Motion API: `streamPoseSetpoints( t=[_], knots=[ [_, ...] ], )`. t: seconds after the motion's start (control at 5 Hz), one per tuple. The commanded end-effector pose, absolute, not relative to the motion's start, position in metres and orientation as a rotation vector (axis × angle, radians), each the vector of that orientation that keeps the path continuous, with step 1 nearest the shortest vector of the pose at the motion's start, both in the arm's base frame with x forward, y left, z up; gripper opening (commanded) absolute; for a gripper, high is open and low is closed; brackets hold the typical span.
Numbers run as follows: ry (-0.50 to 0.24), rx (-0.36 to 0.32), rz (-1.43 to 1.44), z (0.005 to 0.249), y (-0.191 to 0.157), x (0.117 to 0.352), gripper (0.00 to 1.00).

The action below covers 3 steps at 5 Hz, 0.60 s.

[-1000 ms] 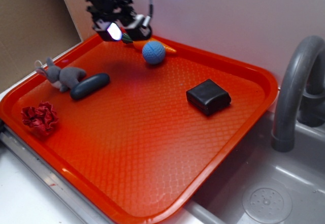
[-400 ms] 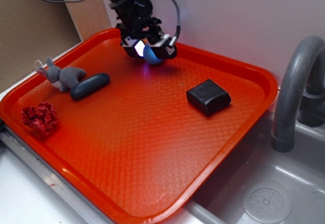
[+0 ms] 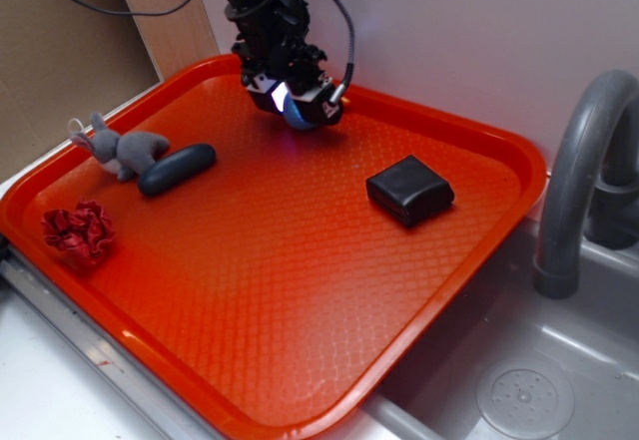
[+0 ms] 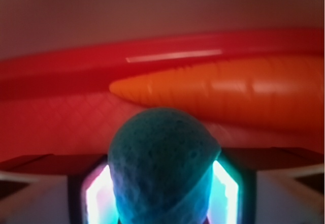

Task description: Grab the blue ball.

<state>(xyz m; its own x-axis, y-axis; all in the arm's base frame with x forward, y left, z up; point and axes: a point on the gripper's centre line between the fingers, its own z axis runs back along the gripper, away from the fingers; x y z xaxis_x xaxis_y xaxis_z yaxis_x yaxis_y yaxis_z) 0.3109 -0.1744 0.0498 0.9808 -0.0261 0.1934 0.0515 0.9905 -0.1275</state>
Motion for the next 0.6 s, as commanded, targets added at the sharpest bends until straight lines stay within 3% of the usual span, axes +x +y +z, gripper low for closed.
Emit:
streamPoseSetpoints(
  t=[0.0,0.2,0.4],
  knots=[
    [-0.360,-0.024,-0.044,0.144,-0.172,0.277,0.00],
    [-0.352,-0.033,-0.004,0.175,-0.156,0.259,0.00],
    [-0.220,-0.215,0.058,0.190,-0.142,0.246,0.00]
  ],
)
